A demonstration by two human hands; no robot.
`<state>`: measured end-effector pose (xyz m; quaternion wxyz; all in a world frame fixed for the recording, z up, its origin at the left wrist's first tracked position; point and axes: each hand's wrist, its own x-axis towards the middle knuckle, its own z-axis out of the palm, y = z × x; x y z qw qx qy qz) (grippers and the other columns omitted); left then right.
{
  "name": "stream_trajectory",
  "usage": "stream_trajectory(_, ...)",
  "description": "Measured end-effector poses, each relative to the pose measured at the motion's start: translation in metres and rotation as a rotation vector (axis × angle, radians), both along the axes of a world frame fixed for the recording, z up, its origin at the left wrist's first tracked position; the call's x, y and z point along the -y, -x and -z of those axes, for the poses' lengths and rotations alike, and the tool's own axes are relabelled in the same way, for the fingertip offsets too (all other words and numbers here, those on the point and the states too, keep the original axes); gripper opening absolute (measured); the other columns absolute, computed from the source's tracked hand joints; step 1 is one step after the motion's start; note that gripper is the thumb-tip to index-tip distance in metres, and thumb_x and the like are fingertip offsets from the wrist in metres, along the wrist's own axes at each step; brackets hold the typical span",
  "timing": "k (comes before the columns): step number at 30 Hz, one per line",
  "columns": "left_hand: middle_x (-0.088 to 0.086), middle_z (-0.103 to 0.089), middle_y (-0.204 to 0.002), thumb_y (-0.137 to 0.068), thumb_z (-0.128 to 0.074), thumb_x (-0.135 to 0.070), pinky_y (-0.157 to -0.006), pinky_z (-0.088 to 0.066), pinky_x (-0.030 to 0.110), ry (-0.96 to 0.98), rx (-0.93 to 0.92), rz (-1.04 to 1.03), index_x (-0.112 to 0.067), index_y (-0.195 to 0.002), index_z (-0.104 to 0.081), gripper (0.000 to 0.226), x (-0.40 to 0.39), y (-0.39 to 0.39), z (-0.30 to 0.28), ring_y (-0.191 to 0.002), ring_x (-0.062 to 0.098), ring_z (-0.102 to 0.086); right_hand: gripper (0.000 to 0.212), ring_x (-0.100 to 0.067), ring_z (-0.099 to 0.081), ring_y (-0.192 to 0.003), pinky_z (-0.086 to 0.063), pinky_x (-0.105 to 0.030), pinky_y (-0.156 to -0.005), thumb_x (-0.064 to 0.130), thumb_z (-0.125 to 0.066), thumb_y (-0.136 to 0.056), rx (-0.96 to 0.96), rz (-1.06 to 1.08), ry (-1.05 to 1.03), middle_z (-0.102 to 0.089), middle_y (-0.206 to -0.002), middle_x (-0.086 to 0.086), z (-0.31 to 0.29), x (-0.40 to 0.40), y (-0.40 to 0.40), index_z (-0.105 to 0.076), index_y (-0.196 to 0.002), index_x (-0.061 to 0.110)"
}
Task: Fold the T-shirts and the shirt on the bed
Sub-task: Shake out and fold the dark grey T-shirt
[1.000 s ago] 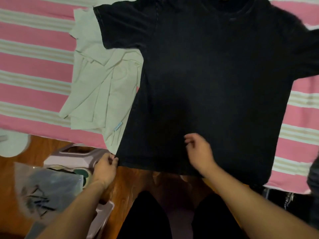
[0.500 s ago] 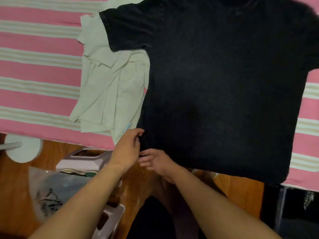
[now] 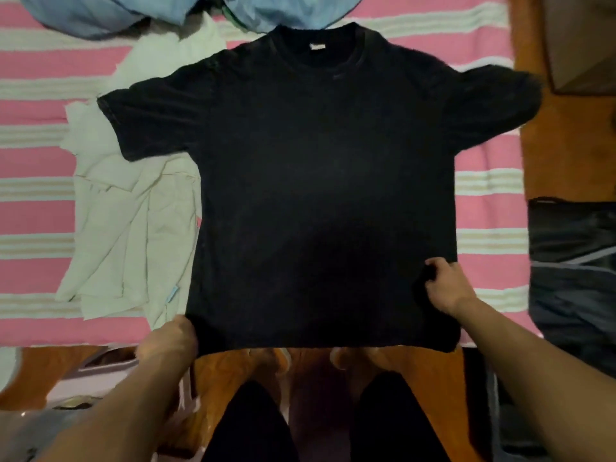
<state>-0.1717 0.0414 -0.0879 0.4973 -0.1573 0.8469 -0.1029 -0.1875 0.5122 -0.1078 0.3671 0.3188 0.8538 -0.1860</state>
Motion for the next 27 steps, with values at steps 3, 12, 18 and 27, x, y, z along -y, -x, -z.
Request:
stream_trajectory(3,0.004,-0.068,-0.118,-0.094,-0.056,-0.026,-0.09,-0.053,0.037,-0.026,0.034,0.13,-0.02,-0.119,-0.067,0.028,-0.059,0.054,-0.017,-0.109,0.025,-0.067,0.044,-0.037,-0.058,-0.12,-0.045,-0.033,-0.099,0.008,-0.059,-0.093,-0.055,0.042,0.086,-0.057,-0.136,-0.019,-0.008,-0.034,0.029,-0.057,-0.136,0.007)
stream_trajectory(12,0.001,-0.055,-0.137,-0.104,-0.05,-0.031,-0.103,-0.049,0.035,-0.728,-0.227,0.042,-0.028,-0.146,-0.048,0.043,-0.313,0.233,-0.022,-0.118,0.019,-0.059,0.039,-0.036,-0.055,-0.12,-0.045,-0.036,-0.093,0.017,-0.059,-0.097,-0.543,0.422,0.024,-0.058,-0.133,-0.016,-0.039,-0.201,0.213,-0.054,-0.134,0.006)
stream_trajectory(18,-0.002,0.001,-0.17,-0.101,-0.051,-0.035,-0.123,-0.026,0.043,-0.661,-0.056,0.29,-0.04,-0.162,-0.002,0.078,-0.406,0.282,0.027,-0.154,0.031,-0.012,0.058,-0.025,-0.056,-0.121,-0.051,-0.034,-0.093,0.03,-0.069,-0.094,-0.601,0.461,0.262,-0.054,-0.14,-0.009,-0.013,-0.252,0.278,-0.046,-0.145,0.014)
stream_trajectory(27,-0.008,0.005,-0.17,-0.1,-0.052,-0.035,-0.127,-0.015,0.044,-0.615,0.13,0.318,-0.046,-0.16,-0.004,0.078,-0.4,0.305,0.039,-0.156,0.027,-0.001,0.032,-0.008,-0.068,-0.102,-0.053,-0.024,-0.079,0.005,-0.073,-0.087,-0.651,0.33,0.608,-0.072,-0.109,0.007,0.009,-0.269,0.255,-0.069,-0.115,0.021)
